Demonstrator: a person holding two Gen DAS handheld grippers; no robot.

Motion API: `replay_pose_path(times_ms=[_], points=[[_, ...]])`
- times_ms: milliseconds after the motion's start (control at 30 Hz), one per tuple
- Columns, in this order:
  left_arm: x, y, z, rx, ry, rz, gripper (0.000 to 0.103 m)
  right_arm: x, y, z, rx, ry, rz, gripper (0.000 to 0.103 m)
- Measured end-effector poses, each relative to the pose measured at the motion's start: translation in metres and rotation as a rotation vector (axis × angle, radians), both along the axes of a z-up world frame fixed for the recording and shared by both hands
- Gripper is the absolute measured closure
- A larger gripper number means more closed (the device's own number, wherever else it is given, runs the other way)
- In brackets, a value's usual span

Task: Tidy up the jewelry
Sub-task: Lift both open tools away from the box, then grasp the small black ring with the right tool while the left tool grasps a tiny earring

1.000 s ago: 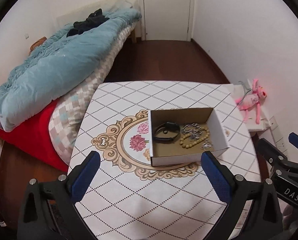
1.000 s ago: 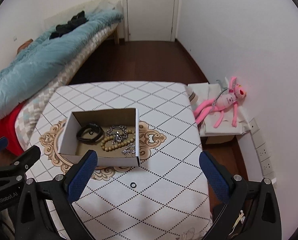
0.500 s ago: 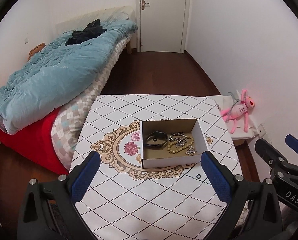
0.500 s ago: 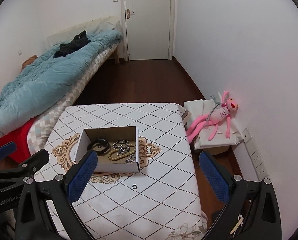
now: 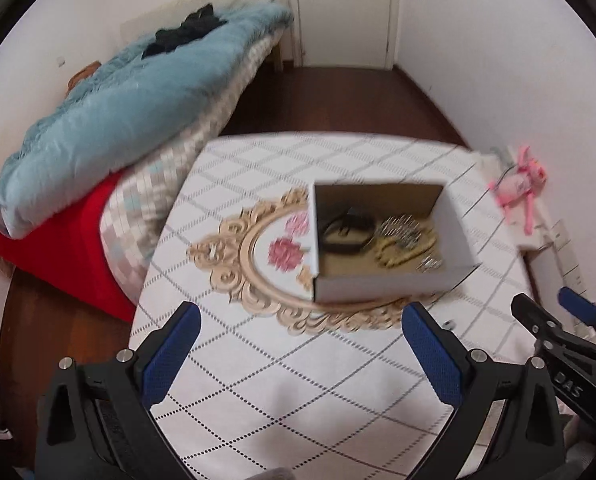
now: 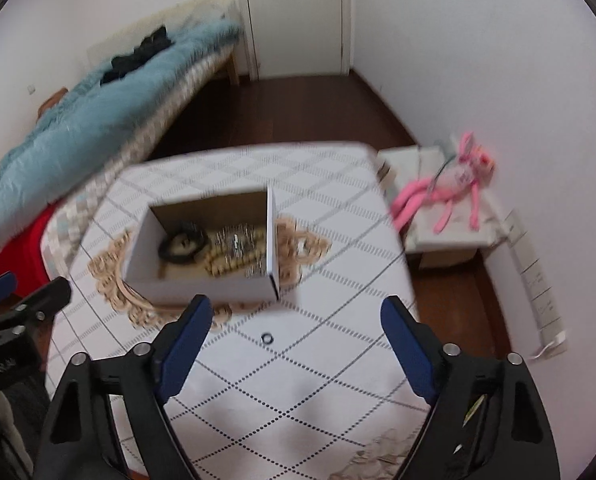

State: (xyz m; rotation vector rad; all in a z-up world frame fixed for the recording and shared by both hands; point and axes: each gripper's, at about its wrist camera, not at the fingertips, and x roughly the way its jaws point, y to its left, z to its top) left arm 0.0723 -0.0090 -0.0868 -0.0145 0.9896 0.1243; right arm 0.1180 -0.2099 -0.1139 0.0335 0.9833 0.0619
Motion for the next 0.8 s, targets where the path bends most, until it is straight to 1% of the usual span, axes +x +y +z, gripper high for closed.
replay_pose_path(times_ms=[33, 67, 100, 200, 267, 333, 367, 433, 467, 533, 567, 667, 800], points=[[0.002, 0.001, -0.010, -0.002, 0.018, 0.005, 0.000, 0.003, 0.001, -0.014, 0.003, 0.021, 0.006, 0.027], [0.004, 0.003, -0.022, 0.000, 0.043, 0.009, 0.000, 0.007, 0.003, -0.031, 0.013, 0.051, 0.013, 0.034], [0.004, 0.004, -0.028, 0.004, 0.058, 0.010, 0.000, 0.010, 0.005, -0.047, 0.019, 0.078, 0.017, 0.039], [0.008, 0.006, -0.055, 0.017, 0.116, 0.017, 0.000, 0.016, 0.010, -0.080, 0.032, 0.117, 0.031, 0.044], [0.009, 0.007, -0.069, 0.023, 0.145, 0.019, 0.000, 0.018, 0.013, -0.093, 0.026, 0.125, 0.037, 0.046], [0.011, 0.009, -0.079, 0.024, 0.167, 0.021, 0.000, 0.021, 0.017, -0.105, 0.037, 0.130, 0.048, 0.052], [0.011, 0.009, -0.082, 0.023, 0.176, 0.020, 0.000, 0.022, 0.020, -0.108, 0.032, 0.130, 0.051, 0.058], [0.013, 0.009, -0.089, 0.020, 0.192, 0.019, 0.000, 0.023, 0.027, -0.115, 0.020, 0.134, 0.063, 0.060], [0.013, 0.008, -0.090, 0.019, 0.196, 0.015, 0.000, 0.022, 0.030, -0.115, 0.001, 0.121, 0.071, 0.063], [0.015, 0.005, -0.092, 0.018, 0.199, 0.010, 0.000, 0.019, 0.036, -0.115, -0.029, 0.110, 0.081, 0.072], [0.015, 0.003, -0.093, 0.010, 0.199, 0.004, 0.001, 0.018, 0.036, -0.115, -0.032, 0.109, 0.083, 0.091], [0.020, -0.006, -0.095, -0.012, 0.189, -0.014, 0.001, 0.014, 0.031, -0.113, 0.006, 0.111, 0.069, 0.090], [0.028, -0.021, -0.101, -0.040, 0.178, -0.055, 0.001, 0.008, 0.015, -0.105, 0.042, 0.100, 0.024, 0.090]])
